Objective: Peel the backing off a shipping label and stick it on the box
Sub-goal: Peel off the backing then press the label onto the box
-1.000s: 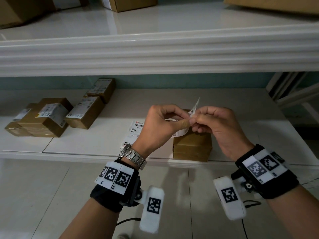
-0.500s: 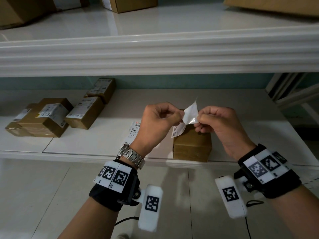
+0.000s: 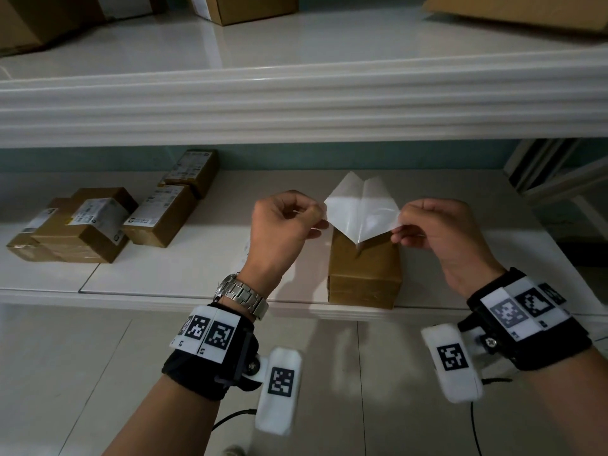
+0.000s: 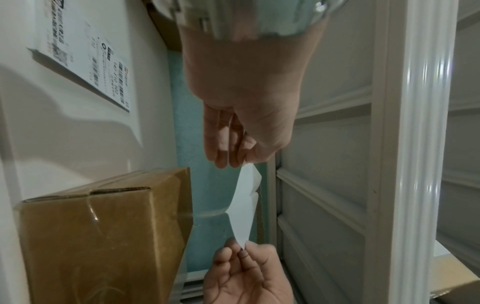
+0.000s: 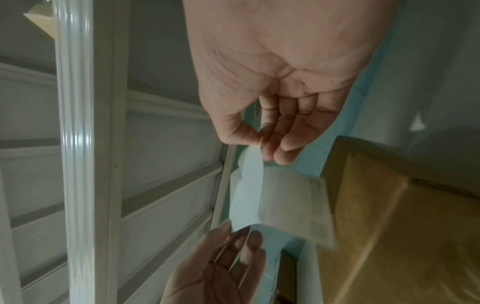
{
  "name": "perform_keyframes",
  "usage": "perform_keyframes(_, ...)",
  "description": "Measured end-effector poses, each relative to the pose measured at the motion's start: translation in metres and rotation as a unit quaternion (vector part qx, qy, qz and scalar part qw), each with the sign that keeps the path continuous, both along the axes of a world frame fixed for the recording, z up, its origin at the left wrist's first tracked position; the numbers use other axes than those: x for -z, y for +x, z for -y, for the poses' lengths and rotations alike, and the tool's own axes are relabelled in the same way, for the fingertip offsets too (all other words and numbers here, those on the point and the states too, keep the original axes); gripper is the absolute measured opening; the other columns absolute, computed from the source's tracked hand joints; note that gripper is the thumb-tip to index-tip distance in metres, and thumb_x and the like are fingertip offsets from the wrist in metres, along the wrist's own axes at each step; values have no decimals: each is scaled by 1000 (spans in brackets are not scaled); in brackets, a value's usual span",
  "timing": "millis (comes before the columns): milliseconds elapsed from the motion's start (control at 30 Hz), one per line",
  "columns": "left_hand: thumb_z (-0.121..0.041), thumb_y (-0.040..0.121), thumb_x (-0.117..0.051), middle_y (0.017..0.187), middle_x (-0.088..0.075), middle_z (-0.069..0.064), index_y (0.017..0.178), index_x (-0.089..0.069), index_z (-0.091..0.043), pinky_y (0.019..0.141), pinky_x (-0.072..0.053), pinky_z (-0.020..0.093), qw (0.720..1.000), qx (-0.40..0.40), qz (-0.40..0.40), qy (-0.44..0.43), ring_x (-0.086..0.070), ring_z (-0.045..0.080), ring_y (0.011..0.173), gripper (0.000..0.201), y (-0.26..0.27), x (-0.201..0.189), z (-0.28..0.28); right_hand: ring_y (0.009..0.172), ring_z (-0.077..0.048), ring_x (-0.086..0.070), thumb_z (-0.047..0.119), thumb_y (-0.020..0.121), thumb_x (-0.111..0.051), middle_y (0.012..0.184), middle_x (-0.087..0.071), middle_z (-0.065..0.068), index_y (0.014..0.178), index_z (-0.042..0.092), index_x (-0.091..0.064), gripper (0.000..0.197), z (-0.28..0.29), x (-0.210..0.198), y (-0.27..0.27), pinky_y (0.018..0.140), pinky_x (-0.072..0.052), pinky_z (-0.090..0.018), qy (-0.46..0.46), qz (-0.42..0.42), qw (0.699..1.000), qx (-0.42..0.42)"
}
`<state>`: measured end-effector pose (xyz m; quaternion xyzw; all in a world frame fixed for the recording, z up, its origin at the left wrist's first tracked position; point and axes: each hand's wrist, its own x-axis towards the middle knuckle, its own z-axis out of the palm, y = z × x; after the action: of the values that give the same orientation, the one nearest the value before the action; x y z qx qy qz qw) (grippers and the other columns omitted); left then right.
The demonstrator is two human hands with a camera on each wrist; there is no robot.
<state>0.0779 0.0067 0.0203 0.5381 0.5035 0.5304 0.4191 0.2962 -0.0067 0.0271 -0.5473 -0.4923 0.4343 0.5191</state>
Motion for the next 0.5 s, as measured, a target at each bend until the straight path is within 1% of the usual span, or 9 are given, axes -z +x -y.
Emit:
perform_keyframes(67, -1, 91, -68, 79, -75, 9, 86, -75, 3, 69, -63, 32, 1000, 3, 6, -3, -76, 21, 71, 10, -1, -2, 1, 51, -12, -64, -2, 84, -62, 56, -69, -5, 66, 4, -69, 21, -2, 0, 5, 51, -51, -18, -2, 3, 1000, 12)
perform_keyframes(167, -1, 91, -67, 78, -74, 7, 81, -74, -2, 68, -62, 31, 1000, 0, 9, -9, -76, 22, 71, 12, -2, -3, 1, 49, -10, -64, -1, 84, -63, 55, -69, -4, 66, 4, -69, 19, -3, 0, 11, 49, -51, -17, -5, 24, 1000, 18)
perform_keyframes(200, -1, 91, -67, 78, -74, 8, 81, -73, -1, 67, -62, 31, 1000, -4, 11, -13, -77, 23, 71, 12, -2, -2, 1, 49, -10, -64, -1, 84, -63, 55, -69, -3, 66, 4, -69, 20, -3, 0, 13, 49, -50, -17, -6, 28, 999, 20)
perform_keyframes(300, -2, 92, -65, 80, -73, 13, 87, -71, 10, 65, -61, 33, 999, -8, 15, -32, -77, 25, 70, 14, -2, -2, 0, 47, -10, -63, 0, 85, -62, 53, -69, -2, 66, 6, -68, 21, -4, 0, 15, 48, -50, -17, -17, 32, 999, 27)
perform_keyframes(500, -3, 92, -65, 80, -73, 14, 88, -72, 9, 65, -61, 30, 999, -22, 8, -26, -76, 26, 70, 14, -3, -2, -1, 47, -11, -63, 1, 86, -62, 52, -68, -1, 69, 4, -67, 18, -5, 2, 18, 48, -50, -17, -26, 34, 999, 33)
